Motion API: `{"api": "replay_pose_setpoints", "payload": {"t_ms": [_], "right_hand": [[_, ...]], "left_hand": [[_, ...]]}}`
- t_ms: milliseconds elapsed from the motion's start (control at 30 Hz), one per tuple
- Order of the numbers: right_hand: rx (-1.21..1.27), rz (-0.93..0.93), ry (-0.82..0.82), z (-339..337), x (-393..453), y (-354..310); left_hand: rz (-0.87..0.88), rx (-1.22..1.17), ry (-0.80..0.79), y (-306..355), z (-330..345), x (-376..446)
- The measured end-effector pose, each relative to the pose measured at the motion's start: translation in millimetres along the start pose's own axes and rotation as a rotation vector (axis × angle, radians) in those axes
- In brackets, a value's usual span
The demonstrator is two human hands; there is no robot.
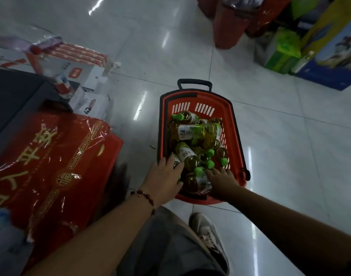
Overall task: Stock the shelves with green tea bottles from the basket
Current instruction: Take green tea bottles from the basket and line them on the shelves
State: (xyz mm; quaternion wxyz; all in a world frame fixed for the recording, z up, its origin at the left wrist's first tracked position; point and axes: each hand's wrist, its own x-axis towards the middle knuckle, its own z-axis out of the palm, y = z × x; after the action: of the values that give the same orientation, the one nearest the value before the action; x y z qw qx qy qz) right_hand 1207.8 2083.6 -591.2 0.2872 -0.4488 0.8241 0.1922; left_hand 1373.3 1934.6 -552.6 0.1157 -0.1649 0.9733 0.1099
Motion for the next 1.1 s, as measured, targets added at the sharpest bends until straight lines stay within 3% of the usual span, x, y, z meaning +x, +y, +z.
{"api": "replay_pose_setpoints", "payload": {"t_ms": [300, 467, 567, 633, 700, 800, 900, 1100], "right_hand": [[-0.045, -0.108, 0.289, 35, 22, 22], [-0.041, -0.140, 0.448, 29, -9, 29], [0.086, -0.134, 0.518, 26, -39, 34], [0.252, -0.134, 0.537, 21, -61, 34], [0.451, -0.146, 0.537, 11, -82, 26], [0.720, -0.219, 0.470, -13, -111, -3], [0.937, -0.379, 0.361, -48, -141, -55], [1.041, -0.753, 0.370, -98, -202, -173]], "left_hand": [[0.046, 0.041, 0.069, 10, 43, 13], [-0.006, -0.040, 0.081, 24, 36, 0], [-0.024, -0.131, 0.135, 31, 23, -17], [-0.076, -0.339, 0.130, 35, 13, -33], [-0.144, -0.755, 0.094, 37, 6, -49], [-0.232, -1.336, 0.182, 43, -8, -74], [-0.219, -1.462, 0.316, 43, -25, -108], [-0.317, -1.636, 0.795, 15, -65, -208]]}}
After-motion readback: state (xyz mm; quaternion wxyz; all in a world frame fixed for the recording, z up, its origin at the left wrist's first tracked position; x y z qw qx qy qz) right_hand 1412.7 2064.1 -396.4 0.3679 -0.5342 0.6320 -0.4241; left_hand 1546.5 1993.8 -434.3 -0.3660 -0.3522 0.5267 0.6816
